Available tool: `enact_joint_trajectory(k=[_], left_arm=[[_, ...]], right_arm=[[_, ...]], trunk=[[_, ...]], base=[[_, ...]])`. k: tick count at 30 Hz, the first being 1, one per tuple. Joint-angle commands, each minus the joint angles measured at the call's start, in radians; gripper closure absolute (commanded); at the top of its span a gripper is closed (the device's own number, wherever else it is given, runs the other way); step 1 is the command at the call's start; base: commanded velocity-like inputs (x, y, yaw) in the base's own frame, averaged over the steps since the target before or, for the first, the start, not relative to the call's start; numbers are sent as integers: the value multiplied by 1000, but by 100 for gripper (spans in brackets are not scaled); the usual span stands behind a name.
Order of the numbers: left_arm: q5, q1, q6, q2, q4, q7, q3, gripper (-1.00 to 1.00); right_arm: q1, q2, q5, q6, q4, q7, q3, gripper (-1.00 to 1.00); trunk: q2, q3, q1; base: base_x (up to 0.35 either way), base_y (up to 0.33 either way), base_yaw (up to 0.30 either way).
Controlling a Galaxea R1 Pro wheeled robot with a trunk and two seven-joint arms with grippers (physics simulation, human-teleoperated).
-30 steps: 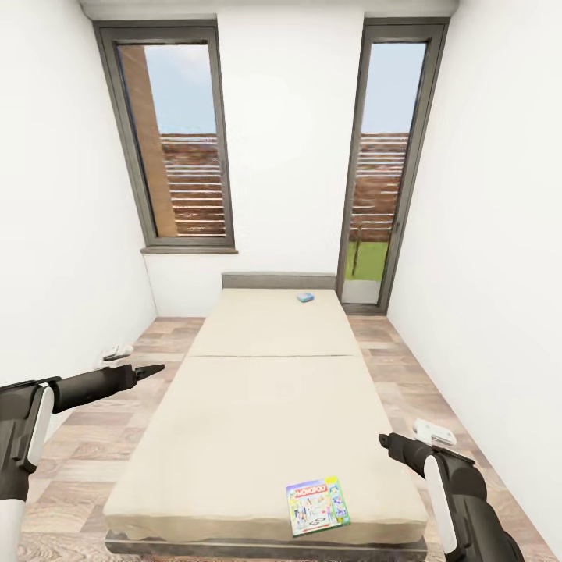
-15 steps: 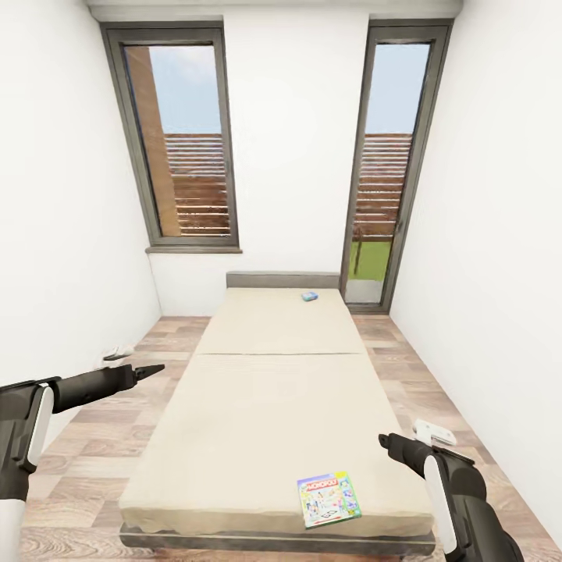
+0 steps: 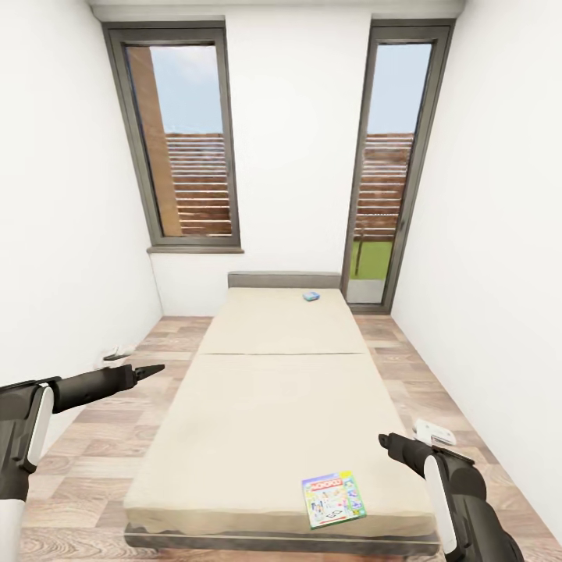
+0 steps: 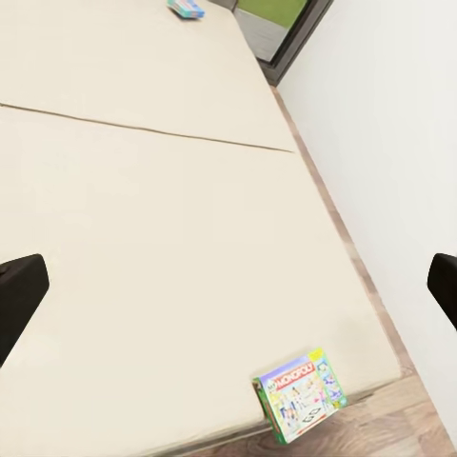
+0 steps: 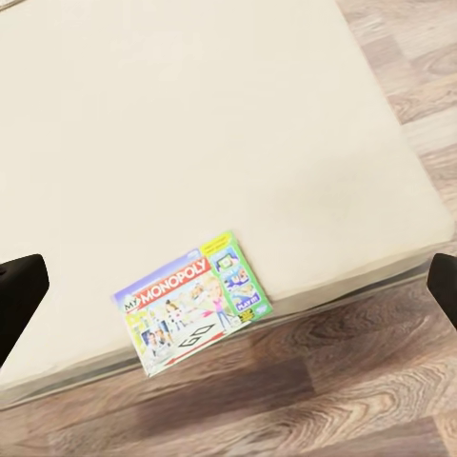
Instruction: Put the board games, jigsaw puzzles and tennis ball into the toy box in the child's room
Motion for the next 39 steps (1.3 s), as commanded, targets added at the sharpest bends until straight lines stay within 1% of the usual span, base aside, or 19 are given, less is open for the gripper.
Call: enact_joint_trajectory(k=[1,19,27,35,39], left_arm=[[-1,-1,7,0,0,-4,1,-100],[-1,-1,7,0,0,-4,1,-100],[-1,-1,6,0,0,-5,1,-100],[-1,-1,6,0,-1,-5,1,-100],[-1,-1,6,0,-1,-4,1,-100]], right_arm=[[-1,1,-6,4,-1,-4,-2,-100],[-1,1,-6,7,0,-3,-3,-100],[-2,1,-6,7,27,-4,-3,-100],[-3,1,-6,5,33,-3,-3,-100],[-3,1,-6,5,34,-4,-3,-100]], trunk=[[-2,-2,1],[-2,-5,1],[-2,-16,1],[-2,-29,1],[-2,-35,1]], base=[[0,172,0],[0,79,0],[0,85,0],[0,26,0],[0,123,0]])
